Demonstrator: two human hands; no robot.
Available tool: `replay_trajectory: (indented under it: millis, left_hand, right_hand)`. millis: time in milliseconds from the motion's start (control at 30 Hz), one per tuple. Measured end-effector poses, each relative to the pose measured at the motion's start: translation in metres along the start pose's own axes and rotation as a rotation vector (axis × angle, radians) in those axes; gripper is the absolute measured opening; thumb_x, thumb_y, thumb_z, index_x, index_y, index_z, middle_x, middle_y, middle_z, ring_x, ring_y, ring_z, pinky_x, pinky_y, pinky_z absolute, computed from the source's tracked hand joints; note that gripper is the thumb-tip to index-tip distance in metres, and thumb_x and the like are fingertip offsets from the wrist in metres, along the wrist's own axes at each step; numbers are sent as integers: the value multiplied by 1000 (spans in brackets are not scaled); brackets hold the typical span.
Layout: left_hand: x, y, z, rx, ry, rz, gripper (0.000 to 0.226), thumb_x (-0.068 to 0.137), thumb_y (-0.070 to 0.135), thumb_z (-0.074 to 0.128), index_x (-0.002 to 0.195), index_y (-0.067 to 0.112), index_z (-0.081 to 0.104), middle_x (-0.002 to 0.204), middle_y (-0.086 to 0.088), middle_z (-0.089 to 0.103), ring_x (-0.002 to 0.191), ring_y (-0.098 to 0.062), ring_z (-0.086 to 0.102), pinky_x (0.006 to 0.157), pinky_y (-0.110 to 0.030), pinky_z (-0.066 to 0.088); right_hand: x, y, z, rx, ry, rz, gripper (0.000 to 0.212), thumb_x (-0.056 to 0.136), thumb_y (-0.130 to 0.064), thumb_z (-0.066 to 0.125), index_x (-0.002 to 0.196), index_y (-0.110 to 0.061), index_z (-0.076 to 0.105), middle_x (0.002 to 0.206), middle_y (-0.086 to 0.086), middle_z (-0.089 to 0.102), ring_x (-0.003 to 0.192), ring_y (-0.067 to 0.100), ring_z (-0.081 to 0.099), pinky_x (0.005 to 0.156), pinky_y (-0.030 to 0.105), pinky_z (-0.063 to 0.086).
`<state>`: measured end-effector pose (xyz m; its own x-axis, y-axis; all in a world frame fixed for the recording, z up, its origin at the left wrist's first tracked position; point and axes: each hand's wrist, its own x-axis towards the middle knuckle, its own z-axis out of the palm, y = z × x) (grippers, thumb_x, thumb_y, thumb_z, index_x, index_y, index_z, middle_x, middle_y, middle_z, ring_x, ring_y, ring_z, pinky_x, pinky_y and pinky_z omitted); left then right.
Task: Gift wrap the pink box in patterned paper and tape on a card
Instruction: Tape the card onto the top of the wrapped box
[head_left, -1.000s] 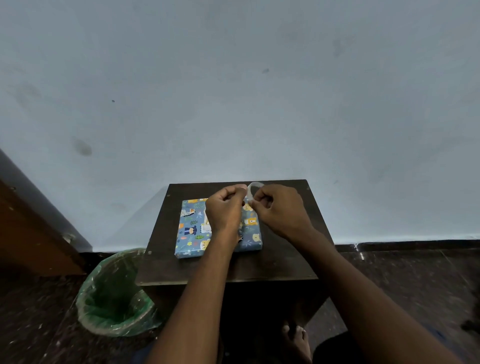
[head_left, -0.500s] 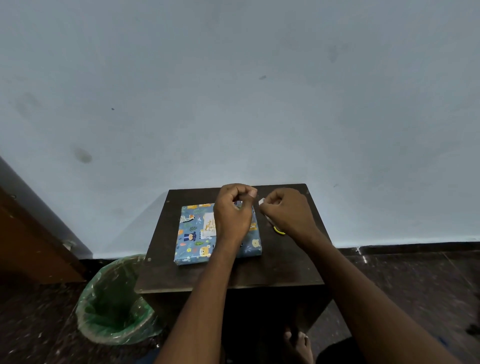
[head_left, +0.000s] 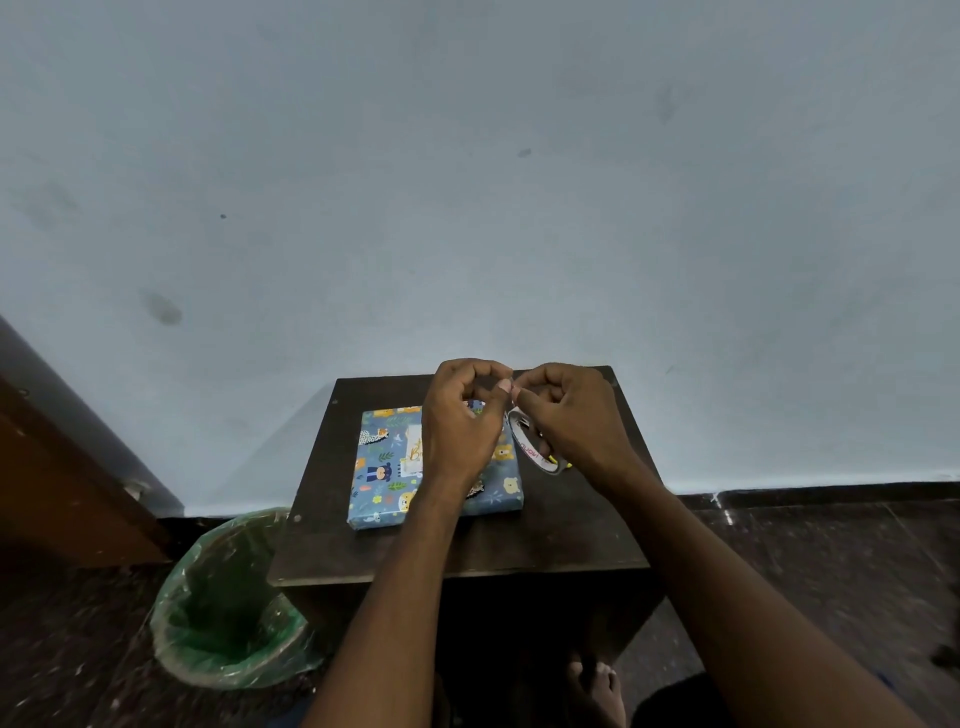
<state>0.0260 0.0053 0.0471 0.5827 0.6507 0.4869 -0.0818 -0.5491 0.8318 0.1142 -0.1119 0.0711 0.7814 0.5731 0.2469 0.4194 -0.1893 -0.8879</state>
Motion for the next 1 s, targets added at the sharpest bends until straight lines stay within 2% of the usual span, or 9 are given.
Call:
replay_trajectory:
  millis: [200, 333, 467, 667, 733, 800, 867, 933, 1000]
  left_hand:
    - [-1, -2, 5, -51, 0, -64, 11, 97, 17, 74, 107, 21, 79, 113, 8, 70, 93, -6, 69, 77, -9, 50]
    - [-2, -6, 10, -141, -11, -220, 27, 99, 25, 74, 126, 25, 75, 122, 12, 71, 100, -2, 69, 80, -11, 53]
    - [-1, -6, 13, -359, -5, -382, 14, 98, 18, 75, 111, 17, 82, 107, 0, 81, 101, -14, 77, 88, -36, 64]
    - [-3, 4, 18, -603, 54, -525, 13, 94, 10, 77, 106, 5, 82, 97, -11, 82, 92, -19, 77, 87, -35, 64]
    - [-2, 3, 17, -606, 87, -529, 11, 93, 9, 78, 103, 6, 82, 96, -10, 82, 90, -19, 76, 82, -33, 64]
    - [-1, -2, 17, -561, 107, -528, 8, 94, 13, 78, 100, 9, 82, 95, -7, 81, 90, -20, 76, 78, -31, 62]
    - [0, -6, 16, -555, 113, -531, 4, 93, 17, 81, 95, 16, 84, 98, -8, 81, 97, -29, 77, 84, -42, 64]
    - [0, -9, 17, -564, 111, -529, 2, 91, 18, 84, 93, 17, 84, 100, -12, 81, 103, -38, 76, 93, -54, 63]
    - [-1, -7, 18, -556, 113, -527, 4, 91, 16, 83, 95, 14, 83, 99, -13, 81, 103, -38, 76, 94, -54, 63]
  right_hand:
    - [-1, -2, 1, 57, 19, 41, 13, 95, -21, 71, 83, -16, 74, 59, 7, 69, 42, 23, 62, 48, 28, 47]
    - [-1, -2, 1, 72, 23, 46, 15, 96, -23, 72, 84, -15, 74, 60, 6, 69, 42, 21, 62, 46, 26, 47]
    - [0, -3, 1, 74, 25, 38, 16, 96, -26, 72, 85, -15, 74, 62, 7, 70, 43, 22, 64, 45, 24, 46]
    - [1, 1, 2, 45, 19, 28, 14, 97, -23, 71, 87, -14, 75, 60, 6, 70, 43, 22, 64, 49, 25, 47]
    - [2, 1, 1, 30, -21, 12, 10, 96, -21, 72, 90, -15, 76, 59, 4, 70, 45, 19, 65, 53, 25, 49]
    - [3, 0, -1, 13, -88, 12, 5, 93, -18, 75, 95, -15, 78, 56, -1, 69, 48, 9, 64, 57, 20, 49]
    - [3, 0, -2, -11, -147, 20, 8, 92, -18, 76, 99, -15, 78, 54, -3, 69, 49, 3, 63, 58, 15, 46]
    - [2, 1, -1, -31, -180, 39, 8, 92, -20, 75, 98, -17, 79, 55, -3, 70, 51, 1, 62, 58, 17, 46]
    - [3, 2, -1, -45, -162, 64, 7, 91, -21, 76, 95, -17, 80, 55, -5, 69, 50, -2, 60, 55, 14, 43]
